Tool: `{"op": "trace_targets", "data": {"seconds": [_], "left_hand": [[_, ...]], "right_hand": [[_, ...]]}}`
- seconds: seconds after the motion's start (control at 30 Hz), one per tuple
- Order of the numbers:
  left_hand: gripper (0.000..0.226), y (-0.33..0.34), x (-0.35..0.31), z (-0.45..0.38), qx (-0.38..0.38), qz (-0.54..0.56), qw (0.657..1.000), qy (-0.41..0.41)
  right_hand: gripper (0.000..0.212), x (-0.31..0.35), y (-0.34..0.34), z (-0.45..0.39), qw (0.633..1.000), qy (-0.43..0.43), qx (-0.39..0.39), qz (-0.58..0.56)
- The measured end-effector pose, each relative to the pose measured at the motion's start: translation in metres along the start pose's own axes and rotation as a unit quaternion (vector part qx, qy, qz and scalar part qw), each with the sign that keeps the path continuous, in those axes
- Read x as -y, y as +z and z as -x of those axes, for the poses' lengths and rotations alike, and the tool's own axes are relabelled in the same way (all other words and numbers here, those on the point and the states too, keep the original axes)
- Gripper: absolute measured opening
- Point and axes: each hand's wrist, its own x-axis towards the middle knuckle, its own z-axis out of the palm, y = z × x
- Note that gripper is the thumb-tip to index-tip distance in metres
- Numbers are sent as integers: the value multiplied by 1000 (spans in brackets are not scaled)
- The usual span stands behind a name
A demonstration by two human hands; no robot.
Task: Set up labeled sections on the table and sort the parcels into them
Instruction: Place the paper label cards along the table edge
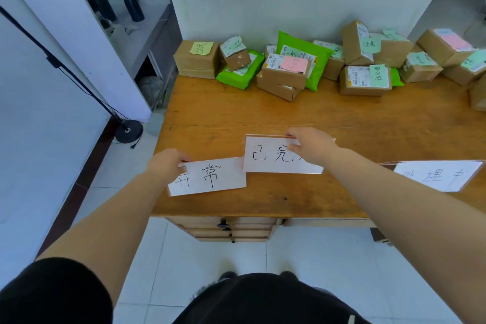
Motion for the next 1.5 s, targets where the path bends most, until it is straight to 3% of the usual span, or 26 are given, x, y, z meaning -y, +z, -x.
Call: {"op": "trace_targets", "data": {"seconds": [0.27, 0.67, 0.87, 1.0, 1.13, 1.27, 1.5], "left_hand": [[36, 0, 43, -11, 6, 30, 999, 38], [33, -3, 54, -26, 1, 18, 997, 72], [52, -8, 34, -24, 28, -15, 997, 70], [48, -20, -31, -27, 2, -6, 996, 94], [49, -30, -138, -35, -61, -70, 983, 155], [44, -33, -269, -36, -105, -174, 954, 221], [39, -14, -467, -19, -173, -175, 903, 351]], "right_hand": [[27, 25, 26, -5, 999, 41, 9, 28], [32, -5, 39, 11, 991, 107, 60, 50], [34, -15, 40, 14, 994, 86, 61, 35], [47, -30, 23, 25, 997, 60, 29, 34], [43, -67, -8, 45, 992, 66, -10, 108], [40, -124, -46, 80, 977, 99, -53, 183], [37, -240, -101, 166, 956, 189, -130, 183]]}}
